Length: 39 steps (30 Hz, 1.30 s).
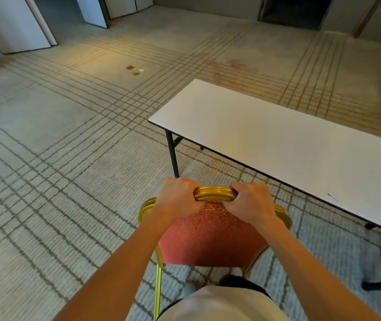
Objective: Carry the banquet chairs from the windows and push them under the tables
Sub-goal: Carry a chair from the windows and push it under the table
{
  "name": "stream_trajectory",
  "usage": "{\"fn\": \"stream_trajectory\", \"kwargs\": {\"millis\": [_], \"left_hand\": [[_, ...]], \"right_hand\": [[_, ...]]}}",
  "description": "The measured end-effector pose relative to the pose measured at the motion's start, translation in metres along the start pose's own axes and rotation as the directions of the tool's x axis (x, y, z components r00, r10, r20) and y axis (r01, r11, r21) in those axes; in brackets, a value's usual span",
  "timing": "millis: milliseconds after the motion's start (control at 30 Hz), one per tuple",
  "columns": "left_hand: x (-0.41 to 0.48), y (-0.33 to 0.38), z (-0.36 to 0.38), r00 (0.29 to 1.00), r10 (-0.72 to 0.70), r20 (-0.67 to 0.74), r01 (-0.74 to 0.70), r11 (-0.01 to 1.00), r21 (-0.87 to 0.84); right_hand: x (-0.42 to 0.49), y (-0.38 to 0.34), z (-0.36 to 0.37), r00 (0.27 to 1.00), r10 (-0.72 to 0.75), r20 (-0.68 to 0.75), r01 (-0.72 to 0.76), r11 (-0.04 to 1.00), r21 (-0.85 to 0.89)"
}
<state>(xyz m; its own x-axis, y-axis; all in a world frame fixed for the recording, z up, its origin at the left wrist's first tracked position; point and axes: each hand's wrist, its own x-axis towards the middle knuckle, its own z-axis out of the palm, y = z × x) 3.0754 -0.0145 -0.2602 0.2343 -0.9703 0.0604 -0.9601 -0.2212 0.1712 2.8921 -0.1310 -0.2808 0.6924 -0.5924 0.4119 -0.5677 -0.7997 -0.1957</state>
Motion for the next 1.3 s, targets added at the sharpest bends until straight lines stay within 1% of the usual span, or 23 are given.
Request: {"fn": "stream_trajectory", "kwargs": {"millis": [267,400,500,600,700,833,933,1033,1133,1300], "left_hand": [[0.097,-0.055,-0.005,0.999,0.037,0.008,-0.037,0.999,0.038],[0.161,-0.079,-0.002,0.995,0.078,0.060,-0.078,0.997,0.000],[0.204,-0.093,0.003,0.992,0.113,0.053,-0.113,0.994,0.009],[0.241,-0.102,0.006,0.992,0.114,0.060,-0.114,0.993,-0.001],[0.272,-0.112,0.007,0.987,0.128,0.092,-0.127,0.992,-0.017],[0.304,-0.121,0.005,0.979,0.167,0.115,-0.172,0.984,0.038],[0.331,-0.130,0.008,0.975,0.200,0.097,-0.204,0.979,0.032],[0.354,-0.140,0.012,0.964,0.251,0.094,-0.252,0.968,0.008],[0.371,-0.151,0.016,0.956,0.280,0.090,-0.280,0.960,-0.013],[0.409,-0.167,0.013,0.932,0.358,0.061,-0.356,0.934,-0.046]], "right_hand": [[0.093,0.019,0.043,0.999,0.039,0.020,-0.039,0.999,0.008],[0.142,0.043,0.076,0.998,0.059,-0.024,-0.058,0.998,0.011],[0.173,0.060,0.094,0.996,0.093,-0.004,-0.093,0.995,0.027],[0.198,0.073,0.106,0.991,0.136,0.003,-0.136,0.990,0.047],[0.222,0.083,0.110,0.980,0.193,0.042,-0.196,0.979,0.063],[0.247,0.091,0.112,0.972,0.219,0.089,-0.222,0.974,0.035],[0.266,0.099,0.118,0.971,0.232,0.053,-0.233,0.972,0.007],[0.279,0.104,0.129,0.969,0.245,-0.028,-0.246,0.969,-0.011],[0.291,0.106,0.139,0.966,0.258,-0.024,-0.259,0.965,-0.050],[0.317,0.107,0.146,0.944,0.327,-0.054,-0.330,0.940,-0.081]]}}
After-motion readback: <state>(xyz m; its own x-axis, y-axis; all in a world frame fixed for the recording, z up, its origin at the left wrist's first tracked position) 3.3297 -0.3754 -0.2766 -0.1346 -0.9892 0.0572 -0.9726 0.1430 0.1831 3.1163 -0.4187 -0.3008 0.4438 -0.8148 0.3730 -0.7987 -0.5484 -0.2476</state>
